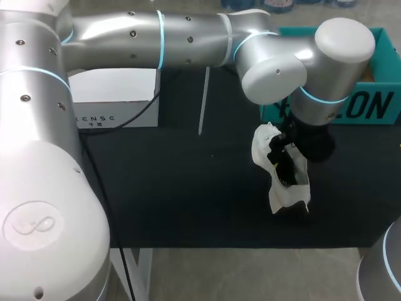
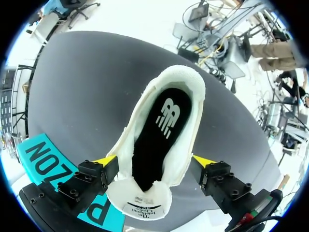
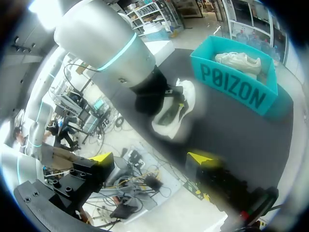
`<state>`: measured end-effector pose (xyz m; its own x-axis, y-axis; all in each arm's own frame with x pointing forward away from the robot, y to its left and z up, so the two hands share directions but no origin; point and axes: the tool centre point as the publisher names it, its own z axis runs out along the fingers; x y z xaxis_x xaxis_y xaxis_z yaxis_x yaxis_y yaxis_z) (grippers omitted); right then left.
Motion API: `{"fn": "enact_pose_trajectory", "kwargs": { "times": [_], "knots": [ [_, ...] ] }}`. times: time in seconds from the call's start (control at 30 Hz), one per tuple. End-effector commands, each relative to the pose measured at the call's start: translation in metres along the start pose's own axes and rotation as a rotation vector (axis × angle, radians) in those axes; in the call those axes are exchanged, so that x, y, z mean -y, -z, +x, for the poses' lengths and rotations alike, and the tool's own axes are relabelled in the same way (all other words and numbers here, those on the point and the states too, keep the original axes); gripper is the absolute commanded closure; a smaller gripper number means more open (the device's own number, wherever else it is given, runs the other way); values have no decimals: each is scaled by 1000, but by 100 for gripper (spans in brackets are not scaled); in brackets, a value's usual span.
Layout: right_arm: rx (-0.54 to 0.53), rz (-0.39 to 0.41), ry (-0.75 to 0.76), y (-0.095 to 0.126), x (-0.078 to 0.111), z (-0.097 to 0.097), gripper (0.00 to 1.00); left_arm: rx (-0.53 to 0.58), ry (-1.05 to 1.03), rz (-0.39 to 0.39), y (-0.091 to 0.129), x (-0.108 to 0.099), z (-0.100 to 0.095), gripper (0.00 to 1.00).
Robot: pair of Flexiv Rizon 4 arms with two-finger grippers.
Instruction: Take the shoe out of the shoebox, open the shoe tongue, remove and reinsert the insole, then place the shoe into the shoebox
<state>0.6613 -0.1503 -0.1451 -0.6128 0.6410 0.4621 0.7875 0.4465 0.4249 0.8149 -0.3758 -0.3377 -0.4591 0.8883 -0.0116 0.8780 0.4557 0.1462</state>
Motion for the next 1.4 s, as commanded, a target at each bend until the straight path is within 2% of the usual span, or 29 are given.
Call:
{"fn": "enact_pose_trajectory", "kwargs": {
  "times": [0.03,0.27,0.3,0.33,0.37,0.4,0.53,0.57,0.63,0.67,0.7,0.73,0.77,1.1,1.33,1.4],
  "knots": [
    [1,3,-1,0,0,0,0,-11,-16,-2,2,5,-8,0],
    [1,3,-1,0,0,0,0,-18,-33,11,0,9,-12,0],
    [1,3,-1,0,0,0,0,-20,-34,10,-1,9,-13,18],
    [1,3,-1,0,0,0,0,-21,-33,8,-2,7,-13,56],
    [1,3,-1,0,0,0,0,-22,-32,7,-2,6,-13,83],
    [1,3,-1,0,0,0,0,-23,-32,6,-2,5,-13,100],
    [1,3,-1,0,0,0,0,-29,-30,1,-2,3,-11,100],
    [1,3,-1,0,0,0,0,-30,-29,0,-2,3,-10,92],
    [1,3,-1,0,0,0,0,-35,-26,-1,-3,1,-8,82],
    [1,3,-1,0,0,0,0,-40,-23,-1,-4,1,-7,66],
    [1,3,-1,0,0,0,0,-41,-19,-1,-4,1,-6,41],
    [1,3,-1,0,0,0,0,-40,-18,-1,-4,0,-6,4],
    [1,3,-1,0,0,0,0,-39,-16,0,-2,1,-5,0],
    [1,3,-1,0,0,0,0,19,-31,-17,27,9,-13,0],
    [1,3,-1,0,0,0,0,-13,-61,-11,78,6,-1,0],
    [1,3,-1,0,0,0,0,4,-69,-35,95,3,4,0]
  ]
}}
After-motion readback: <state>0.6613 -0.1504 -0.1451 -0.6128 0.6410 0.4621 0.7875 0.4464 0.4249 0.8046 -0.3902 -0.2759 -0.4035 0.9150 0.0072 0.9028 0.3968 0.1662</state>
